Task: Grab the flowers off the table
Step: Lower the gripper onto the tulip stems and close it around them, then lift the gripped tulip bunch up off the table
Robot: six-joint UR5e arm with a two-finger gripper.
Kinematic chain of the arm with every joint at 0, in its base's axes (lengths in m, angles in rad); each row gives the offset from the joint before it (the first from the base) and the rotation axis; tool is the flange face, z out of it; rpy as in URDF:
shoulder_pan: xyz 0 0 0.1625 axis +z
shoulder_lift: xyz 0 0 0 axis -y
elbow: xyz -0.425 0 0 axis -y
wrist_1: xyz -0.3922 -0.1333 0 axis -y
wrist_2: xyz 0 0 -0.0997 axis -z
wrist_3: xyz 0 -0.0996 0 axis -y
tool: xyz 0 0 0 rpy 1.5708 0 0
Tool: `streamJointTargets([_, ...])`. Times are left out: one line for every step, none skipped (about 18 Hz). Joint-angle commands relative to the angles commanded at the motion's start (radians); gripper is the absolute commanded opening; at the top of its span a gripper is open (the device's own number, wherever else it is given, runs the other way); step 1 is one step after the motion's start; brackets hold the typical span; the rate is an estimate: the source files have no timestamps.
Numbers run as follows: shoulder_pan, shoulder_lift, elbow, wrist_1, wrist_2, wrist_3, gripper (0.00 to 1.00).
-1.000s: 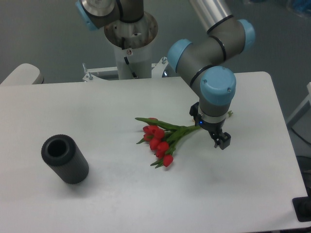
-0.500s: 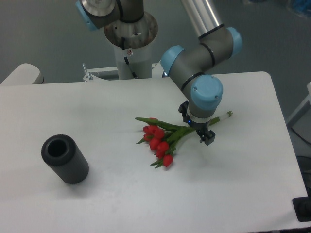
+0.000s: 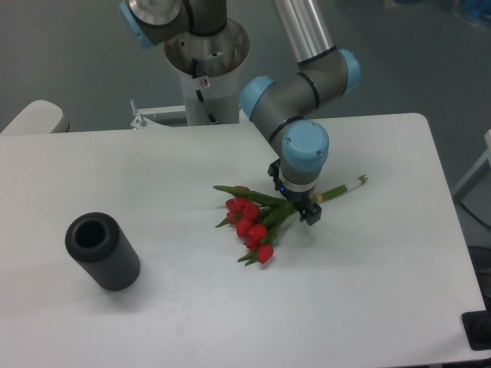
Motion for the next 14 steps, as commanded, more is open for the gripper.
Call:
streamJointTargets([0.000,0.002,0.000,0.002,-0.011,0.002,1.00])
streamJointTargets([0.000,0.002,-0.003,0.003,-0.018,0.002,1.00])
streamJointTargets([0.000,0.002,-0.005,0.003,-0.023,0.000,0.96])
streamJointTargets([0.000,0.002,-0.005,0.003,-0.025,0.000,0.86])
streamJointTargets([0.000,0.002,-0.003,0.003,-0.025,0.000,0.74])
streamJointTargets([0.000,0.002,-0.003,0.005,-0.025,0.000,0.62])
streamJointTargets([0.000,0.002,-0.003,0.005,-0.025,0.002,0.52])
streamJointTargets([0.000,0.002,-0.002,0.005,-0.025,0.002,0.46])
streamJointTargets([0.000,0.002,0.001,0.005,-0.025,0.002,0.41])
streamJointTargets([0.000,0.002,0.006,0.005,-0.025,0.003,0.36])
streamJointTargets([0.000,0.002,0.012,0.005,-0.025,0.003,0.35])
streamJointTargets([0.000,0.003,0.018,0.005,-0.025,0.003,0.33])
streamJointTargets([0.000,0.003,0.021,0.005,-0.025,0.003,0.32])
streamJointTargets([0.000,0.003,0.029,0.003,-0.025,0.003,0.30])
